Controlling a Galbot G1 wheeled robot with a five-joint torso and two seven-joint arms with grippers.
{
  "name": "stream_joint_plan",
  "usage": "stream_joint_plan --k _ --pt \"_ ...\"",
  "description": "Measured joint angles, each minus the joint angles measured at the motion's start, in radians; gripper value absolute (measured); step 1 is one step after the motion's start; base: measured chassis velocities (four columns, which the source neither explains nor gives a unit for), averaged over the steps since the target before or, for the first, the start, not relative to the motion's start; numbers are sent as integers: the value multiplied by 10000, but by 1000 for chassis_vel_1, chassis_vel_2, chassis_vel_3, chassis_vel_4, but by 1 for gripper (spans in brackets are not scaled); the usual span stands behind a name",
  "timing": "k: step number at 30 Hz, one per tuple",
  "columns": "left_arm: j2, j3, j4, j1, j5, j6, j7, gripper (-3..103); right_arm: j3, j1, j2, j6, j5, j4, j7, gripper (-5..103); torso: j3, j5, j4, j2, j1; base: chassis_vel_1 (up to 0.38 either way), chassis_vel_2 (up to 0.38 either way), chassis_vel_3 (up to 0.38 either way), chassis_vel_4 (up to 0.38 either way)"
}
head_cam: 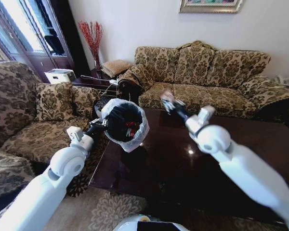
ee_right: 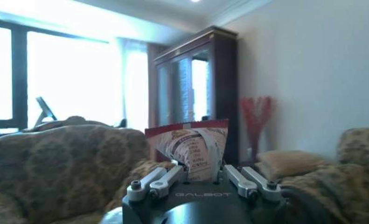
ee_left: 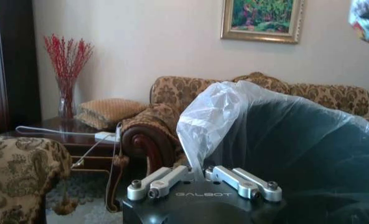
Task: Move to the front of the table and place the trash on the table into the trash bin.
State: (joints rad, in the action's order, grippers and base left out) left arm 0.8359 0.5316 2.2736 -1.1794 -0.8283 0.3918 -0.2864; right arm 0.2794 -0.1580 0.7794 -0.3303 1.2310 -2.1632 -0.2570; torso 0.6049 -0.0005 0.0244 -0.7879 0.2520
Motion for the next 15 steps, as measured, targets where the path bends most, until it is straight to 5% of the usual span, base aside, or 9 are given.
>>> stream_joint_plan --k 2,8,9,14,15 --pt "70 53 27 -26 24 0 -11 3 1264 966 691 -48 230 114 -189 14 1 3 2 0 1 0 0 0 0" --pt "125 135 6 -26 32 -1 -37 3 2247 982 1036 -245 84 32 -314 17 0 7 -3 0 1 0 0 0 0" --pt "132 151 4 -23 34 -1 -48 3 2338 875 996 -287 -2 23 -302 27 0 7 -9 0 1 0 0 0 0" --pt "137 170 4 27 70 -1 -32 3 2380 603 947 -332 -217 123 -275 38 1 10 -8 0 1 0 0 0 0" --pt "137 169 4 38 76 -1 -32 3 2375 596 955 -336 -217 139 -265 49 1 9 -7 0 1 0 0 0 0"
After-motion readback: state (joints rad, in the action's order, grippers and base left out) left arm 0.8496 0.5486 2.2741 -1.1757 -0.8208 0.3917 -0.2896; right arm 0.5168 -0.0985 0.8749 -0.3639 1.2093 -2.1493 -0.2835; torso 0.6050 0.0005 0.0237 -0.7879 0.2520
